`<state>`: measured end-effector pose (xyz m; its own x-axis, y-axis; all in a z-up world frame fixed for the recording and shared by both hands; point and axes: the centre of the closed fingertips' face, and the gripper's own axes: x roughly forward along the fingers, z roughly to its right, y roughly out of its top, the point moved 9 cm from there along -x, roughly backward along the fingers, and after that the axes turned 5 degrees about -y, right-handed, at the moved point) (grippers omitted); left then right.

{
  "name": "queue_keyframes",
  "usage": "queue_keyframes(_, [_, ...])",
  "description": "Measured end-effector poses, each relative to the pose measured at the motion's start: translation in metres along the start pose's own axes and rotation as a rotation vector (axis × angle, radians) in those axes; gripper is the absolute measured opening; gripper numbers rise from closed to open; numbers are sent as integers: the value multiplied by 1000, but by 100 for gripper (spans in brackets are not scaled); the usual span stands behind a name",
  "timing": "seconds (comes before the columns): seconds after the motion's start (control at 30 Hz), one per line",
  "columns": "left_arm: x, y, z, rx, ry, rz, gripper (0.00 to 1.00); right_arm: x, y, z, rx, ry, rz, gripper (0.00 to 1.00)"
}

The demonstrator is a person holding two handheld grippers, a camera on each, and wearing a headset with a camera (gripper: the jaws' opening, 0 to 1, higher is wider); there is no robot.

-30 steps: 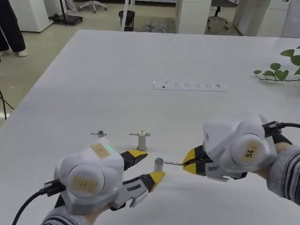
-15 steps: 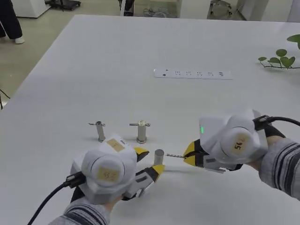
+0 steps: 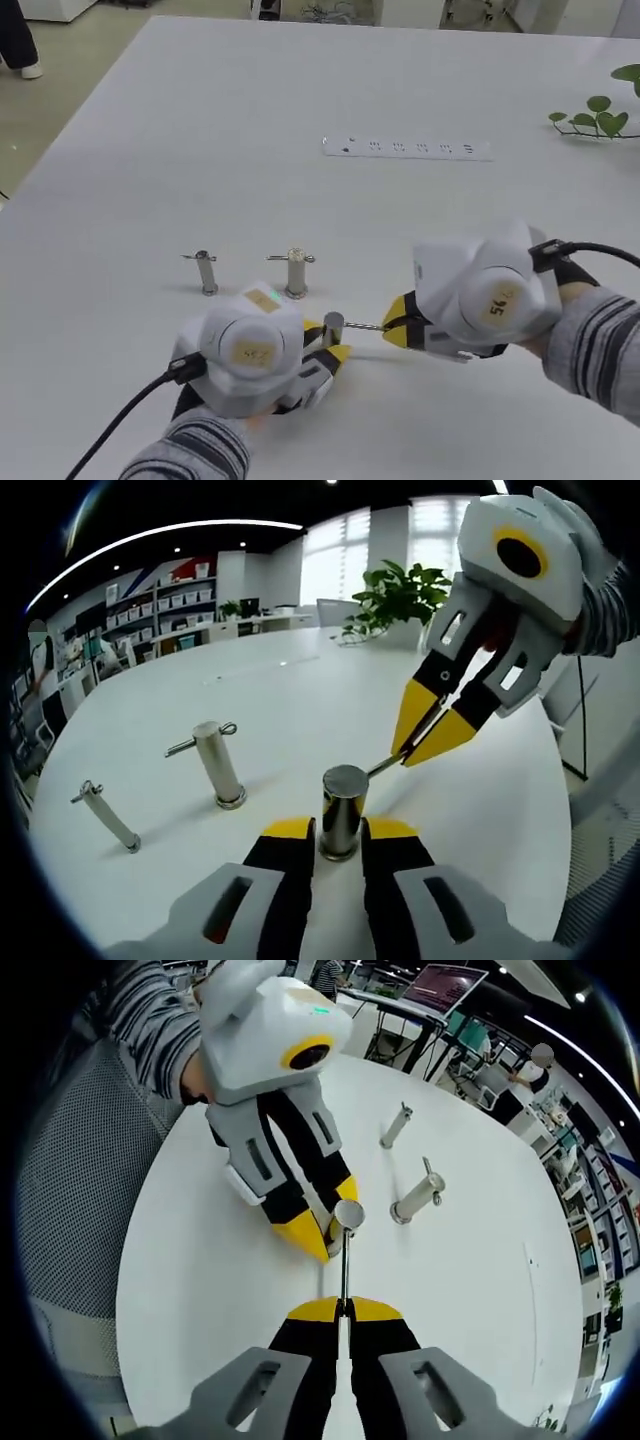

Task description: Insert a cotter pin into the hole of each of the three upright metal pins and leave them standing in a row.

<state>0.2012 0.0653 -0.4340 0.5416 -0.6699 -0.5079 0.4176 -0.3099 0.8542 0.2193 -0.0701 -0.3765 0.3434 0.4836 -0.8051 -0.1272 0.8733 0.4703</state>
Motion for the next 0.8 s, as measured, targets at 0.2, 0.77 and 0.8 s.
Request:
queue_keyframes(0.2, [1, -2, 1, 5, 5, -3, 10, -3, 4, 0, -12, 0, -9, 0])
queue_keyframes(0.77, [2, -4, 2, 38, 25, -2, 9, -17, 8, 2, 4, 7, 35, 0])
queue_keyframes(0.8, [2, -4, 2, 39, 25, -2, 9, -18, 8, 3, 1, 3, 44, 0])
